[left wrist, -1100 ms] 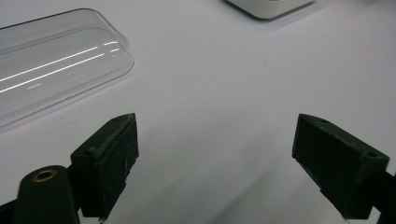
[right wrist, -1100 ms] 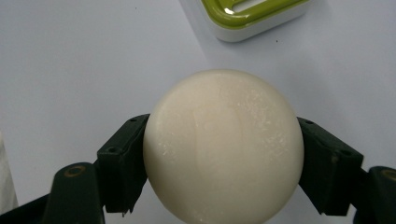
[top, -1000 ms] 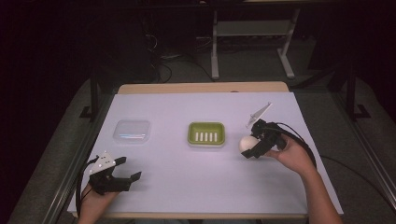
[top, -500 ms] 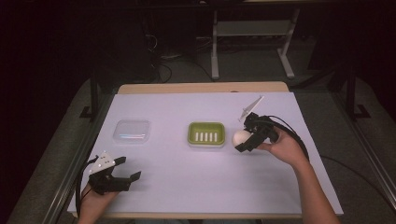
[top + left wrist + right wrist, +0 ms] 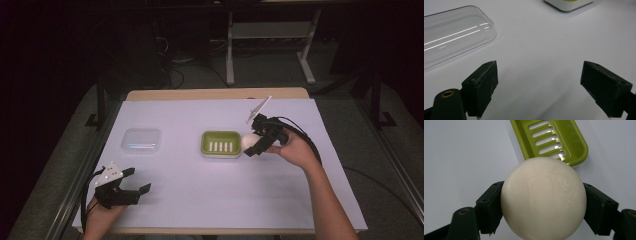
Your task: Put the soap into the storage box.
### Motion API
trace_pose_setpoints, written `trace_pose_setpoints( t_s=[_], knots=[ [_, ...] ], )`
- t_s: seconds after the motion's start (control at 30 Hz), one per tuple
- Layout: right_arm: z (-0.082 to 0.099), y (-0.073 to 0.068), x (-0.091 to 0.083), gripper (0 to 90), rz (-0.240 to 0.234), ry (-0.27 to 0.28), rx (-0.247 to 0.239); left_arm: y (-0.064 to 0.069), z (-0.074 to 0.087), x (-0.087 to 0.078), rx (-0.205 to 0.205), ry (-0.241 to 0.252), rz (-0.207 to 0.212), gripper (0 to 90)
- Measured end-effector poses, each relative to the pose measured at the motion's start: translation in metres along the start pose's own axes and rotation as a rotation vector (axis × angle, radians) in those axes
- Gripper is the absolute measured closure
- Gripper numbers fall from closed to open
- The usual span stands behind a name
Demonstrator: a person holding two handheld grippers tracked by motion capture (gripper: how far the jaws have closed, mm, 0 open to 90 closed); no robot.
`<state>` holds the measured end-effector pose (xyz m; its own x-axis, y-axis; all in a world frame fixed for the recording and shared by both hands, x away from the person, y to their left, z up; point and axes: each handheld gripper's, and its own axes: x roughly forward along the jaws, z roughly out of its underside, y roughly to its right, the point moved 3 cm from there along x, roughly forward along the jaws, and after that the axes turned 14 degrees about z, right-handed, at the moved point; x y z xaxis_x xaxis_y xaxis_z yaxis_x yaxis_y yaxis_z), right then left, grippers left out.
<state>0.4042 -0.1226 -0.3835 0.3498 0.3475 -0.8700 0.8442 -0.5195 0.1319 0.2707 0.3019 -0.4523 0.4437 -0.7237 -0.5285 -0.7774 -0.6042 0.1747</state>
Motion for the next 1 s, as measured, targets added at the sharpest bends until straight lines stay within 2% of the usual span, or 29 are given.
trace_pose_setpoints(
  t_s=[0.63, 0.73, 1.0],
  knots=[
    [-0.036, 0.002, 0.011, 24.7, -0.012, 0.0, -0.032, 0.0, 0.0, 0.0, 0.001, 0.001, 0.006, 14.2],
    [-0.041, 0.003, 0.014, 24.7, -0.02, 0.013, -0.037, 0.0, 0.0, 0.0, 0.003, 0.0, 0.006, 14.3],
    [-0.052, 0.003, 0.018, 24.7, -0.017, 0.002, -0.056, 0.0, 0.0, 0.0, 0.004, 0.002, 0.005, 14.2]
  ],
)
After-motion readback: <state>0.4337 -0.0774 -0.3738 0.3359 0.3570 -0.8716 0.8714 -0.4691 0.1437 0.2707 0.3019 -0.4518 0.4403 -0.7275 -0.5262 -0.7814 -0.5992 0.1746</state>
